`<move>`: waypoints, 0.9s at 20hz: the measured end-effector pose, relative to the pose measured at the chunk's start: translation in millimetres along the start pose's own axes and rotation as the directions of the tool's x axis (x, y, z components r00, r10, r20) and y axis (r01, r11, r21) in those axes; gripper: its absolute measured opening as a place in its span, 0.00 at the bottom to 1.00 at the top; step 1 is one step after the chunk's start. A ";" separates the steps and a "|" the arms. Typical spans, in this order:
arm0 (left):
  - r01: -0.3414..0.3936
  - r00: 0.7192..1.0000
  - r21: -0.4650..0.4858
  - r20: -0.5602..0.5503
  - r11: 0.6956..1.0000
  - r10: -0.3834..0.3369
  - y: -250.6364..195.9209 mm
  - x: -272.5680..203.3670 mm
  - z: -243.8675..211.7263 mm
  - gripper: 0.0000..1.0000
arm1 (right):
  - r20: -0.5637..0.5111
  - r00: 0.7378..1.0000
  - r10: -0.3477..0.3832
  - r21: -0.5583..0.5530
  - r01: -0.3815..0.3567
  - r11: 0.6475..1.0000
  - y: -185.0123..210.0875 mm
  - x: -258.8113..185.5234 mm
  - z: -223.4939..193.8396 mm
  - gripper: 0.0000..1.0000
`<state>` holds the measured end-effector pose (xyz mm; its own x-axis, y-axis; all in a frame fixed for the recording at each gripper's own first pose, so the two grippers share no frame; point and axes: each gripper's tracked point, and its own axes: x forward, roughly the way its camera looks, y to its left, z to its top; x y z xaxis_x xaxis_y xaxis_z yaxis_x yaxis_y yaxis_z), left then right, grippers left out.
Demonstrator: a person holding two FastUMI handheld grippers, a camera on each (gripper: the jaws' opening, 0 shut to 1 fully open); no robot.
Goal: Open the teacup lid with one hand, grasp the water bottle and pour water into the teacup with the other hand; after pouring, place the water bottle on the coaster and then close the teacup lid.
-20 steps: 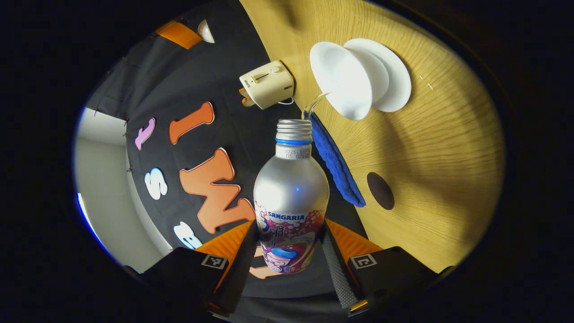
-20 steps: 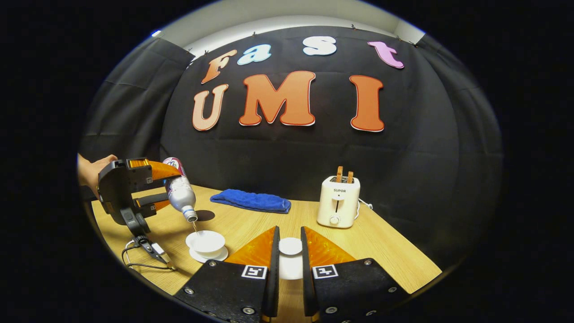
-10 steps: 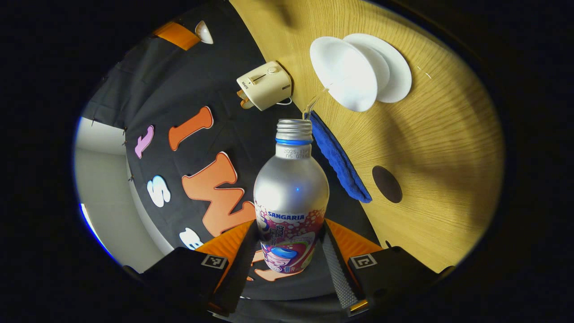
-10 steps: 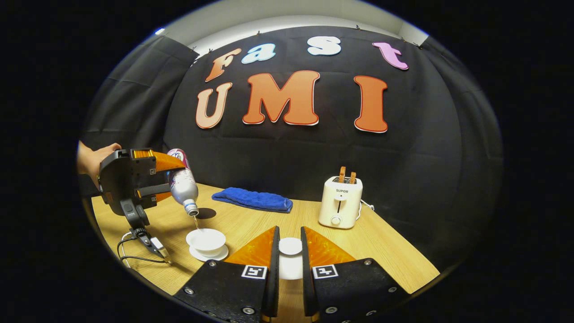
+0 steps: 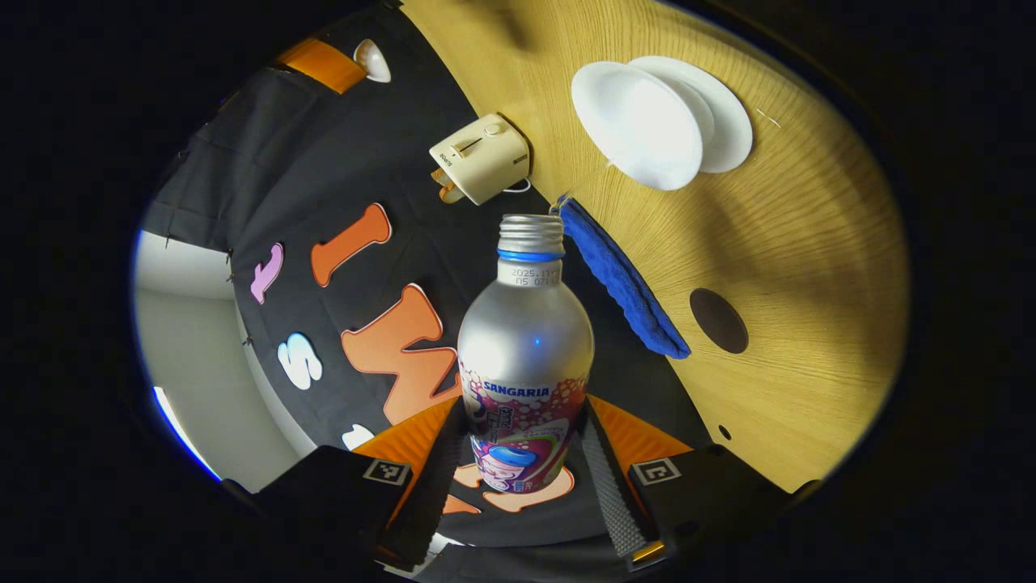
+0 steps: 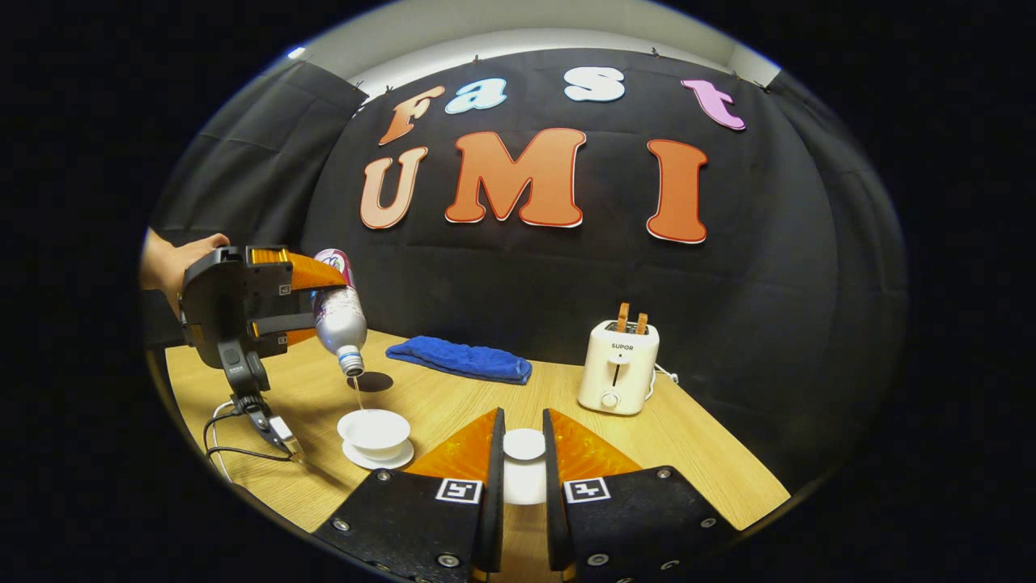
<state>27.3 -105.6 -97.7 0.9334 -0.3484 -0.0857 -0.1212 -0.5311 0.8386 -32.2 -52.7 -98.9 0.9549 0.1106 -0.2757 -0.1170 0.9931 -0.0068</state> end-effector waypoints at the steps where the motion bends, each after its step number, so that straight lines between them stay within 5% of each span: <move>1: -0.004 1.000 0.012 0.002 1.000 0.004 3.0 1.4 -0.1 0.83 | -0.002 1.000 0.005 0.000 -0.005 1.000 1.1 0.2 -1.0 0.22; 11: -0.050 0.999 0.066 0.025 0.997 0.048 12.5 -1.1 7.1 0.82 | 0.005 1.000 0.006 -0.008 -0.006 1.000 1.8 1.1 -0.6 0.22; 12: -0.054 0.998 0.072 0.029 0.996 0.052 13.2 -0.5 8.3 0.87 | 0.004 1.000 0.008 -0.008 -0.007 1.000 1.9 1.0 -0.5 0.23; 15: -0.060 0.997 0.083 0.045 0.995 0.057 15.4 0.2 9.9 0.82 | -0.004 1.000 0.012 -0.015 -0.012 1.000 5.3 1.7 -1.3 0.23; 18: -0.039 0.998 0.026 0.058 0.999 0.037 2.7 3.1 13.8 0.87 | -0.010 0.999 0.041 -0.006 -0.041 0.999 16.0 3.0 -3.6 0.23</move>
<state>25.2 -118.7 -103.1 0.9072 -0.4119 -0.0854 -0.1660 -0.5371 0.8270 -32.2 -36.6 -103.3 0.9464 0.1508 -0.2857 -0.1577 0.9875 -0.0011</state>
